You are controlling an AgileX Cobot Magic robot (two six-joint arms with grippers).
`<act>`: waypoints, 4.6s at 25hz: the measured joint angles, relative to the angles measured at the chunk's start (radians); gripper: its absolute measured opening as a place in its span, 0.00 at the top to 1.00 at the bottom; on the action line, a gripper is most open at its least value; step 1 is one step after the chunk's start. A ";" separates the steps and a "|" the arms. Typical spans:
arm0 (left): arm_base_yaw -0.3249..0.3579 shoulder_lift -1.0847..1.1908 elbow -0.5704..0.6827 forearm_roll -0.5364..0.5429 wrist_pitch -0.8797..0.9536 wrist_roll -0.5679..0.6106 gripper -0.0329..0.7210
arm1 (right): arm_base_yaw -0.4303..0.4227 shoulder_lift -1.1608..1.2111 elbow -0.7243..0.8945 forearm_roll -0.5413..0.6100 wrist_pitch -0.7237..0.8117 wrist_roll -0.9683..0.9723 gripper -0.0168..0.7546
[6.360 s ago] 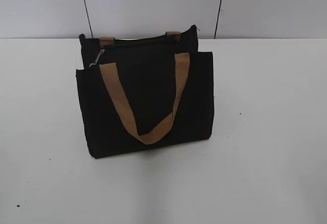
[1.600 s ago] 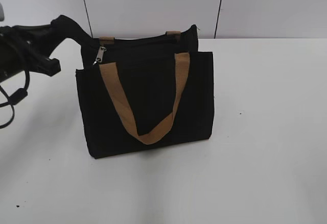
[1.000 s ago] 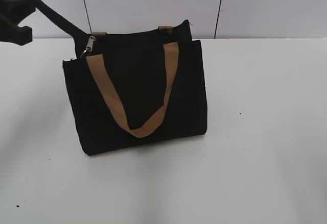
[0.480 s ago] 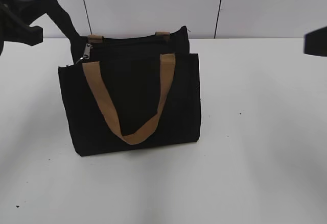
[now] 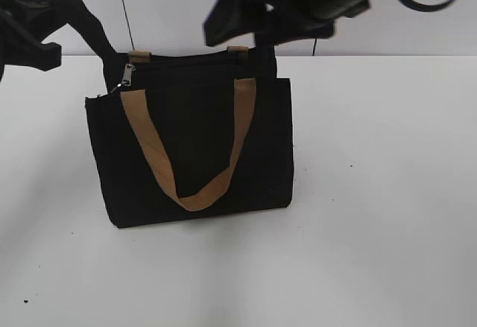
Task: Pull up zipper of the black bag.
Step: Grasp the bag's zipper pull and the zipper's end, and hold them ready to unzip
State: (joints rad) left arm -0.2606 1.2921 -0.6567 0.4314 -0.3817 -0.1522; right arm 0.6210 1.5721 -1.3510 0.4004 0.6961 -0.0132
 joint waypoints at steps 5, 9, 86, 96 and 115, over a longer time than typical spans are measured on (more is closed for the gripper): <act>0.000 0.000 0.000 0.001 0.001 0.000 0.92 | 0.077 0.206 -0.258 0.000 0.095 0.091 0.51; 0.000 0.003 0.000 0.001 0.001 0.000 0.92 | 0.094 0.335 -0.397 0.008 0.168 0.139 0.56; 0.000 0.060 -0.001 -0.085 0.005 0.000 0.92 | 0.115 0.586 -0.503 -0.018 0.004 0.230 1.00; 0.000 0.060 -0.001 -0.085 0.005 0.000 0.92 | 0.100 0.526 -0.502 -0.045 0.049 0.185 1.00; 0.000 0.060 -0.001 -0.085 0.005 0.000 0.92 | 0.103 0.582 -0.502 0.054 0.036 0.229 0.47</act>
State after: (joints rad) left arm -0.2606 1.3521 -0.6577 0.3460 -0.3772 -0.1522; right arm 0.7242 2.1541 -1.8532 0.4544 0.7318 0.2158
